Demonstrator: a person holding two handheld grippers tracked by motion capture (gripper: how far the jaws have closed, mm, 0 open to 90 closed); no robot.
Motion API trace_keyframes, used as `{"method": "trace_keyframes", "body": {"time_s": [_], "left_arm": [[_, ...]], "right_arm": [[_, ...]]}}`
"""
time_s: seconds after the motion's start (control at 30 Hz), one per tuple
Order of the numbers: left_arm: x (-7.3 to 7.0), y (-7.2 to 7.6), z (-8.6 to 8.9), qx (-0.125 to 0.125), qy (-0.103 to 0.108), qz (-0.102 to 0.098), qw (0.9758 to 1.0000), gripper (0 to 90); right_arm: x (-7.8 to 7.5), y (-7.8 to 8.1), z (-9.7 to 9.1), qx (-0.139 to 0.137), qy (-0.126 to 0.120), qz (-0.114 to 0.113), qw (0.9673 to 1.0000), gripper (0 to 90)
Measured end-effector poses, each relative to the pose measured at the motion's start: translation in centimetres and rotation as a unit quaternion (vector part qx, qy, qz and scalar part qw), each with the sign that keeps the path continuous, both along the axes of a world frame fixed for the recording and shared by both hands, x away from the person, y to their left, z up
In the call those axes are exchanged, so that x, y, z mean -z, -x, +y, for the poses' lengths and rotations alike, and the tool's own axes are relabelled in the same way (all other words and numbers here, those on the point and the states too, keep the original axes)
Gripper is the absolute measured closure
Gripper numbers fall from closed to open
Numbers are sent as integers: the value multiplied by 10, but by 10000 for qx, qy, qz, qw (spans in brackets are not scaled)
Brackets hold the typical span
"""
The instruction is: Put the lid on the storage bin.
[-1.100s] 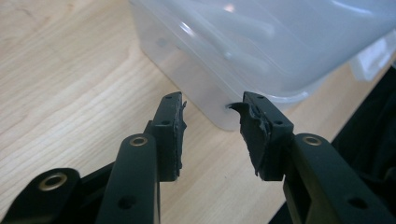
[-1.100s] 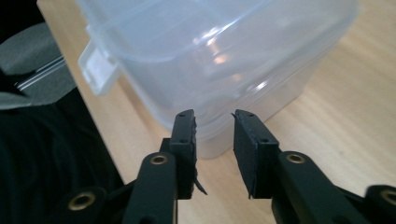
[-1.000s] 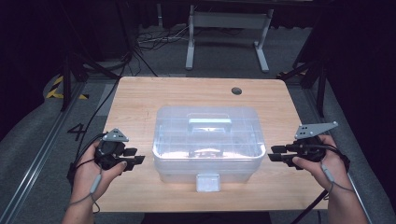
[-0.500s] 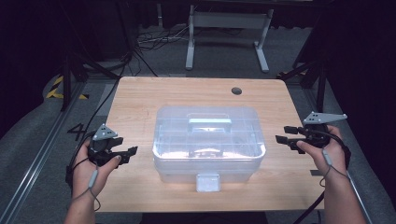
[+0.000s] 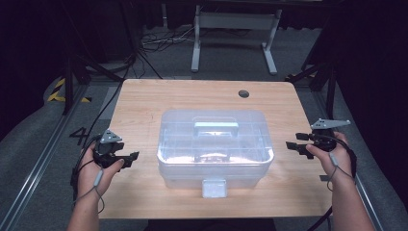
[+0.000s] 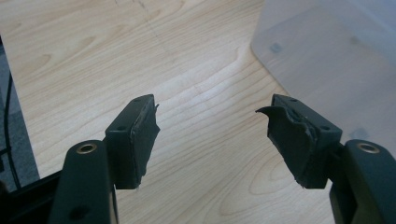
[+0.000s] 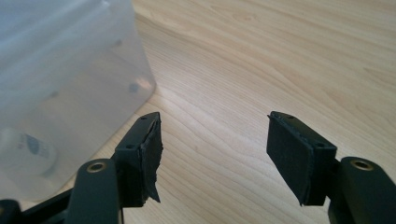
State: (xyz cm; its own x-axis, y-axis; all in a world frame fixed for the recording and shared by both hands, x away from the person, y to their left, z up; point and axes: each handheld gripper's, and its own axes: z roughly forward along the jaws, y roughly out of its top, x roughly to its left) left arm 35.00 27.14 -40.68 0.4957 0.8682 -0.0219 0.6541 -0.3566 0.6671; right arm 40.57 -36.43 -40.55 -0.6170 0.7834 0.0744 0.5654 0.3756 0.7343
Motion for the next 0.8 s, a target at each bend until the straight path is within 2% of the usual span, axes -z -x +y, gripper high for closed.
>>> {"method": "trace_keyframes", "body": {"time_s": [0.07, 0.2, 0.37, 0.5, 0.63, 0.8], "left_arm": [[5, -4, 2, -33, -122, 47, 9999, 323], [16, -10, 6, -101, -123, 87, 9998, 302], [29, -18, 10, -21, -196, 229, 9995, 278], [37, -23, 13, 37, -205, 208, 9996, 261], [45, -26, 16, -143, -235, 248, 9993, 232], [50, -28, 17, -202, -333, 255, 9989, 223]], "right_arm": [[7, -3, -3, 42, 53, 64, 10000, 348], [23, -9, -5, -22, 140, 60, 9999, 328], [39, -14, -4, 78, 68, 76, 9999, 299], [51, -18, -2, 203, 153, 160, 9995, 276], [62, -21, -1, 327, 202, 207, 9990, 259], [75, -23, -2, 440, 292, 192, 9984, 235]]}}
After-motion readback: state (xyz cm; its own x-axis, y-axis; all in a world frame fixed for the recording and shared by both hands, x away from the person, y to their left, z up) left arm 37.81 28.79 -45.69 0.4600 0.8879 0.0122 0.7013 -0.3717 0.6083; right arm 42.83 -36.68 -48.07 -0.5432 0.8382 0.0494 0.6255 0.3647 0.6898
